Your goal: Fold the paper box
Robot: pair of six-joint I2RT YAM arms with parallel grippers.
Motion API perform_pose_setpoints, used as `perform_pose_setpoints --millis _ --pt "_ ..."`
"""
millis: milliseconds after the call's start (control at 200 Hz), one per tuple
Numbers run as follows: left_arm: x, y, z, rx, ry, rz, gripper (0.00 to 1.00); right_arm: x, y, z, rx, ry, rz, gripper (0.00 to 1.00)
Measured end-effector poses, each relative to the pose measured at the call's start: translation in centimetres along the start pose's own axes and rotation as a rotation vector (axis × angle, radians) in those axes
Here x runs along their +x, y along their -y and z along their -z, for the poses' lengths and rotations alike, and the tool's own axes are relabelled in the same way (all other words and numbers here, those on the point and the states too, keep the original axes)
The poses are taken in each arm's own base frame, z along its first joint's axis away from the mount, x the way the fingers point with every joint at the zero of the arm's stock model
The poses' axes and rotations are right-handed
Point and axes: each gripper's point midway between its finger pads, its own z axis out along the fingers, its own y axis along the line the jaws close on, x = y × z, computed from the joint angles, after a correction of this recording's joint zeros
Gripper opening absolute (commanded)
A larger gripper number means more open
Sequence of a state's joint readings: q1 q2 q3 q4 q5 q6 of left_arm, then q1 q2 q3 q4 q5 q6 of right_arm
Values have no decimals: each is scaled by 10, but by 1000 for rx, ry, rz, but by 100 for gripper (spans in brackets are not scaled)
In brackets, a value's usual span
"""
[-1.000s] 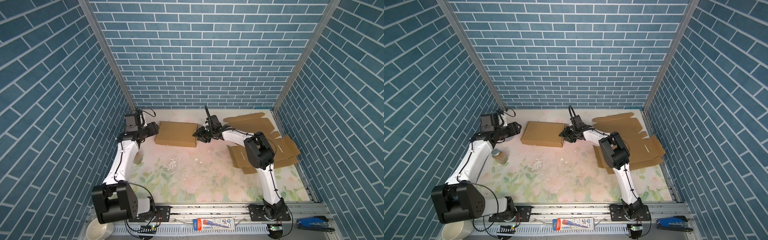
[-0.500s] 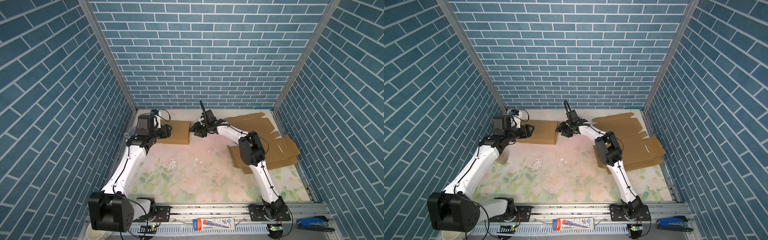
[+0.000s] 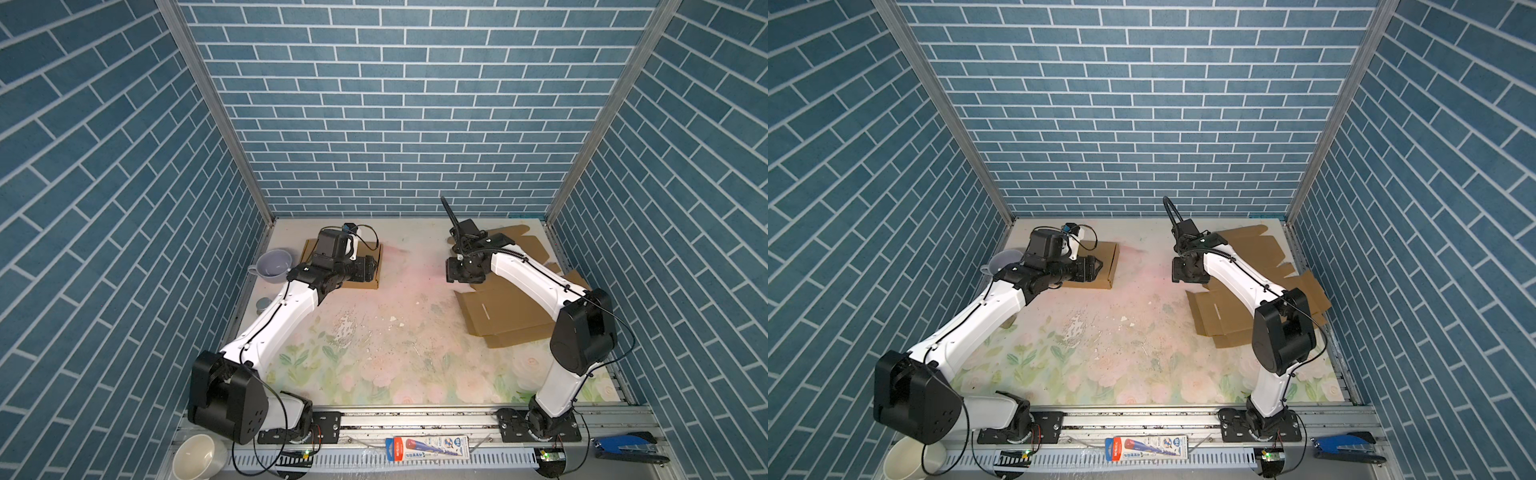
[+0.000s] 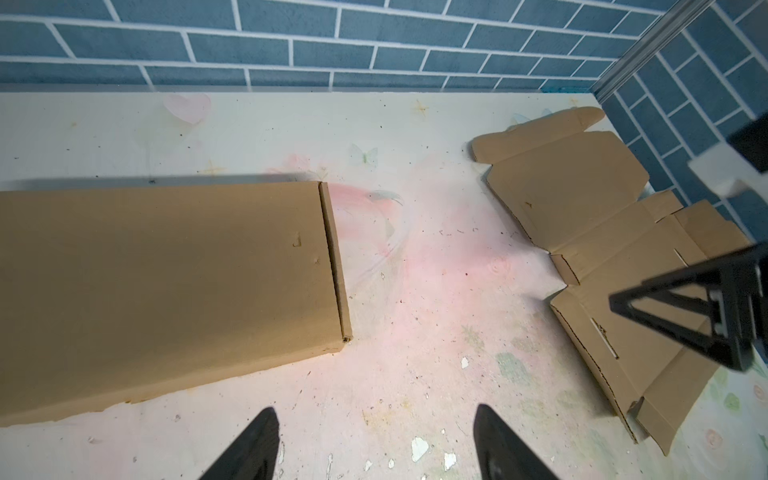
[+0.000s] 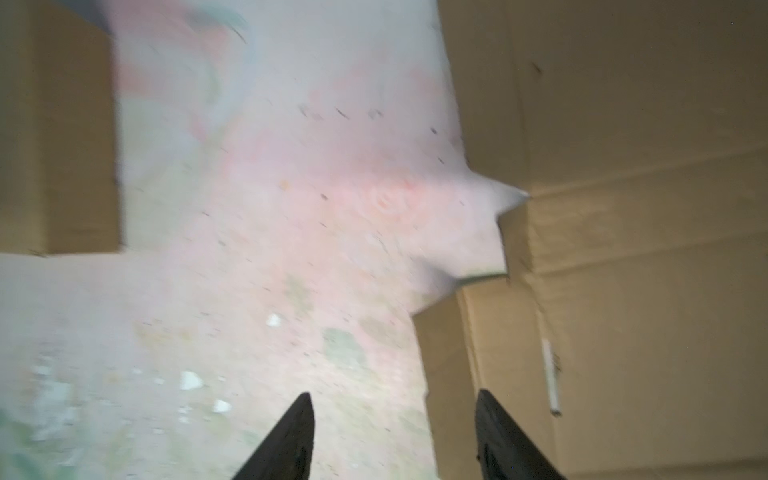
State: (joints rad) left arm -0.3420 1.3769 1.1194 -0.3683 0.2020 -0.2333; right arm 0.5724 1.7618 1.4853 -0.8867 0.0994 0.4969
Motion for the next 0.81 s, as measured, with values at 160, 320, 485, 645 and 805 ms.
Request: perform_pose_setpoints --millis 160,320,485,645,805 --pt "1 1 -10 6 -4 40 74 48 24 -21 141 -117 70 59" --pt "2 2 -16 17 -6 63 74 73 32 -34 173 -179 87 54" --pt "4 4 -18 27 -15 67 74 70 27 -40 161 -163 86 55" --pt "10 3 -21 27 -31 71 73 71 17 -50 148 -168 101 58" --pt "13 3 -23 29 -41 75 73 76 16 -62 163 -191 123 47"
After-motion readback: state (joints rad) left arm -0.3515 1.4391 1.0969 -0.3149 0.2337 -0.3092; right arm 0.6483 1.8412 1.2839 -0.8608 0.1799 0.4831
